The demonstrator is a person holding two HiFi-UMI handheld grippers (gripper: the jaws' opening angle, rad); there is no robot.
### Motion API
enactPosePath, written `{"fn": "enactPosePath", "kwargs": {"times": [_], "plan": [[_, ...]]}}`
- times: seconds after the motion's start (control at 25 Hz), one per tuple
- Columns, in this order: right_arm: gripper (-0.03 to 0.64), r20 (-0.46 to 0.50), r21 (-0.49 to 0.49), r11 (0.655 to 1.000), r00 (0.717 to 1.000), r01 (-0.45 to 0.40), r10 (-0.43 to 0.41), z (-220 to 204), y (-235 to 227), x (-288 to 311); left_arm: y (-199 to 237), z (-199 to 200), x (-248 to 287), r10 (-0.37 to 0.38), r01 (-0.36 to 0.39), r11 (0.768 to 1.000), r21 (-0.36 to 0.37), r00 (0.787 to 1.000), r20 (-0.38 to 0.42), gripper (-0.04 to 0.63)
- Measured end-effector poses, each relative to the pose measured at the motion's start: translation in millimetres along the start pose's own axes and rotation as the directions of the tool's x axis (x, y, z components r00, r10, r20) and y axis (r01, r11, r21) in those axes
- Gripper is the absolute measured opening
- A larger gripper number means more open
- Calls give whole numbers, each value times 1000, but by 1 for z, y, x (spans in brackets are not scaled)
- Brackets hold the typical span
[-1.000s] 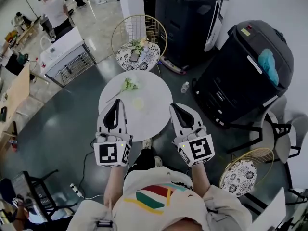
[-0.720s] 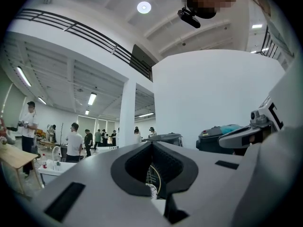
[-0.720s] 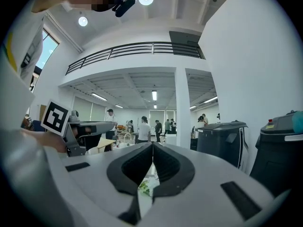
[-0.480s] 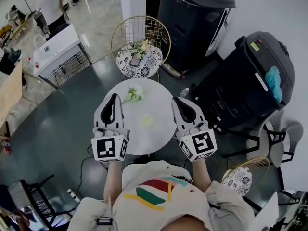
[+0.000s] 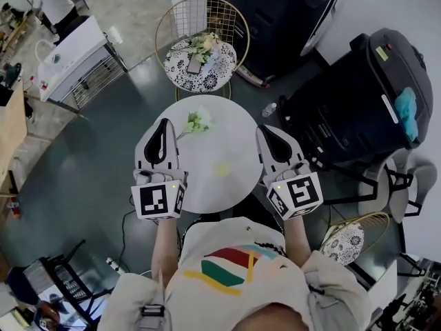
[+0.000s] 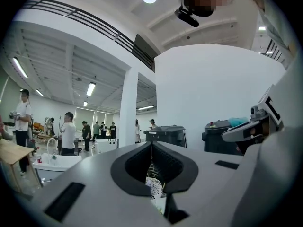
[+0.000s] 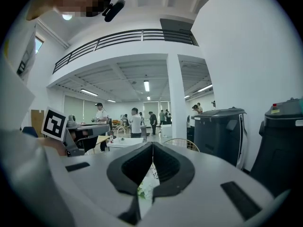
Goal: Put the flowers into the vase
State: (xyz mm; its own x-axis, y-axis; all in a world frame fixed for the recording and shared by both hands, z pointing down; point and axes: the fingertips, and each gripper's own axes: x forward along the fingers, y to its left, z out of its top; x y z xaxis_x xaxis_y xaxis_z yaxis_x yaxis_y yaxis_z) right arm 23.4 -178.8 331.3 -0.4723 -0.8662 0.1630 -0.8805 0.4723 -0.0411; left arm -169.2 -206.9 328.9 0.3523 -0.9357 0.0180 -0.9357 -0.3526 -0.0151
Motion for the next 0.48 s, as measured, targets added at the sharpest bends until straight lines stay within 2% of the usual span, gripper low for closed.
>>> {"fn": "enactPosePath", "kwargs": {"times": [0.24, 0.48], "plan": [[12, -12, 15, 1000, 1000, -21, 21, -9, -24, 8, -10, -19, 21, 2, 1, 999, 46, 998, -69, 8], [12, -39, 43, 998, 998, -44, 46, -20, -41, 12, -9, -30, 37, 22, -17, 998, 57, 995, -95, 8]]}}
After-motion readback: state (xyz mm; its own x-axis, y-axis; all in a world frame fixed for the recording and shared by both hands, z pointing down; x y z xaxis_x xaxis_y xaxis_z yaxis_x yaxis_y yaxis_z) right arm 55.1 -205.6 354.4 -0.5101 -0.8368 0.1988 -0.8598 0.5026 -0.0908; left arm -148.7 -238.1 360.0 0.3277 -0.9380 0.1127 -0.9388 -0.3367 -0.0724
